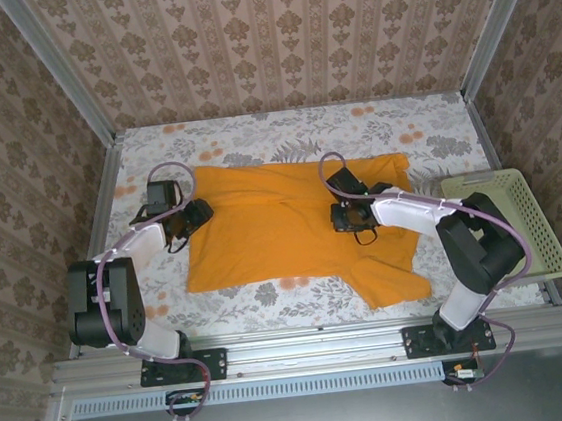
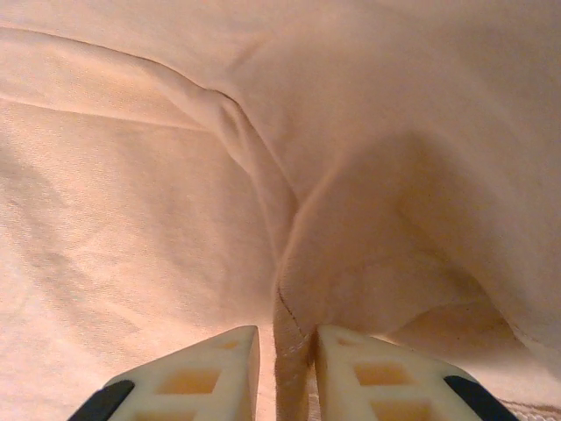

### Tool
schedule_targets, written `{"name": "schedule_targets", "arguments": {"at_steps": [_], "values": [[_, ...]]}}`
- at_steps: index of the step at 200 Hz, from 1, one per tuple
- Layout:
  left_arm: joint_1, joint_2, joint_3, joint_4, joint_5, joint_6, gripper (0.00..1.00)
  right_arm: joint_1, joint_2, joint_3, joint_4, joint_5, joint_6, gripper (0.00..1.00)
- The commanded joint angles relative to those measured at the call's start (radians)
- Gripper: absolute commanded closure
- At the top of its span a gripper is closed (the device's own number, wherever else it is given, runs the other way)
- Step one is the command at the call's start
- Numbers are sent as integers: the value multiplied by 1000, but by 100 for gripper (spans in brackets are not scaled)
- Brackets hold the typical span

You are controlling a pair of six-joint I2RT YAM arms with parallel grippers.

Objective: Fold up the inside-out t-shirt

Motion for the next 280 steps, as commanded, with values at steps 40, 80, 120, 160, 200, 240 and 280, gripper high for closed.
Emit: {"name": "schedule_targets", "arguments": {"at_steps": [40, 80, 120, 160, 200, 240, 280], "values": [[0, 19, -1, -1, 14, 23, 51, 66, 71, 77, -40, -45, -50, 74], [1, 10, -8, -4, 13, 24, 51, 68, 33, 87, -49, -63, -79, 82], [0, 4, -10, -6, 13, 25, 51, 3, -33, 58, -71, -23, -118, 83], [-1, -2, -8, -9, 14, 25, 51, -56, -2, 20, -43, -36, -138, 73], [-2, -10, -7, -15, 14, 24, 50, -58, 72, 25, -20, -23, -143, 65], [-4, -16, -8, -21, 13, 24, 50, -58, 103, 30, -14, -34, -149, 77], [-7, -28, -9, -27, 13, 24, 50, -51, 99, 25, -20, -34, -149, 91]]}}
